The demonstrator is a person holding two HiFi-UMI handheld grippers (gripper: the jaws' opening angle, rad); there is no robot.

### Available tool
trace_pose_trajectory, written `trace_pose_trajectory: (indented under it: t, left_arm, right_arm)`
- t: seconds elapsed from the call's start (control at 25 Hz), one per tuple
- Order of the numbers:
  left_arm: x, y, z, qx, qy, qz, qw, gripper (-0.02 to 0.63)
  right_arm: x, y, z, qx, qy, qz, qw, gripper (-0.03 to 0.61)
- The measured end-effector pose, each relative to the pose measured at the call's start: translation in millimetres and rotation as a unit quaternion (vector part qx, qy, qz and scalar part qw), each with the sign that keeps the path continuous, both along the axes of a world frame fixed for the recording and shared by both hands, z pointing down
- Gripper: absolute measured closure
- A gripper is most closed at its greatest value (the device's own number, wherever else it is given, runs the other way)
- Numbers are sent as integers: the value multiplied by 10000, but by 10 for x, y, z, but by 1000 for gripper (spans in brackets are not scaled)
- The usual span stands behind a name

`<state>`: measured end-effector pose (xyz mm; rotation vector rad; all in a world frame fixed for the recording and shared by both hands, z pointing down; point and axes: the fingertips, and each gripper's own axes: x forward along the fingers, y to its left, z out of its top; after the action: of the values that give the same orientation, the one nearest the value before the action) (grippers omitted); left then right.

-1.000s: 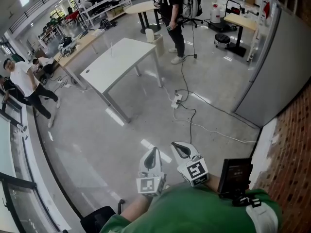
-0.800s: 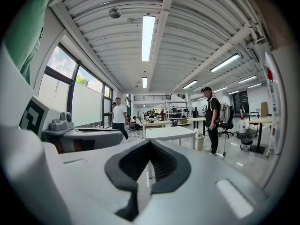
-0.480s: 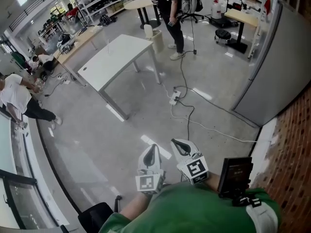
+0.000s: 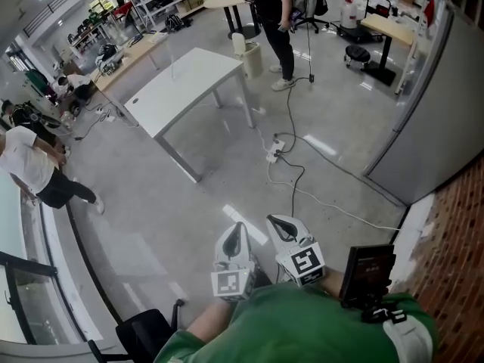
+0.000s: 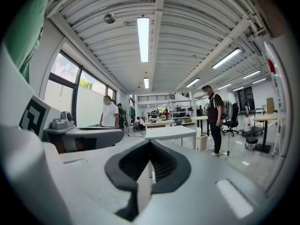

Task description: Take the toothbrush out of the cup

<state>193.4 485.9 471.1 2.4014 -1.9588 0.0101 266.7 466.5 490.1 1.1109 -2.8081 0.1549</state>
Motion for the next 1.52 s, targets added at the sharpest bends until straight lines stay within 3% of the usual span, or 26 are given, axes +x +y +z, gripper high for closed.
trace_pose_trajectory:
  t: [0.16, 0.44, 0.92, 1.24, 1.52]
  left_arm:
    - [88, -272, 19, -47, 1, 38, 10000, 609]
    - [-75, -739, -3, 37, 53, 260, 9996, 609]
    - [-813, -1692, -88, 264, 199, 413, 9986, 609]
    - [-1445, -2411, 201, 402, 183, 593, 9973, 609]
    - [-1546, -2391, -40, 318, 322, 569, 9974, 609]
  right_arm:
    - [81, -266, 32, -70, -18, 18, 10000, 575]
    - [-127, -735, 54, 25, -7, 65, 10000, 575]
    - [-898, -1669, -64, 125, 181, 93, 9997, 575]
    - [-1556, -2400, 190, 186, 197, 205, 9994, 575]
    - [-1645, -2397, -14, 151, 265, 234, 9993, 575]
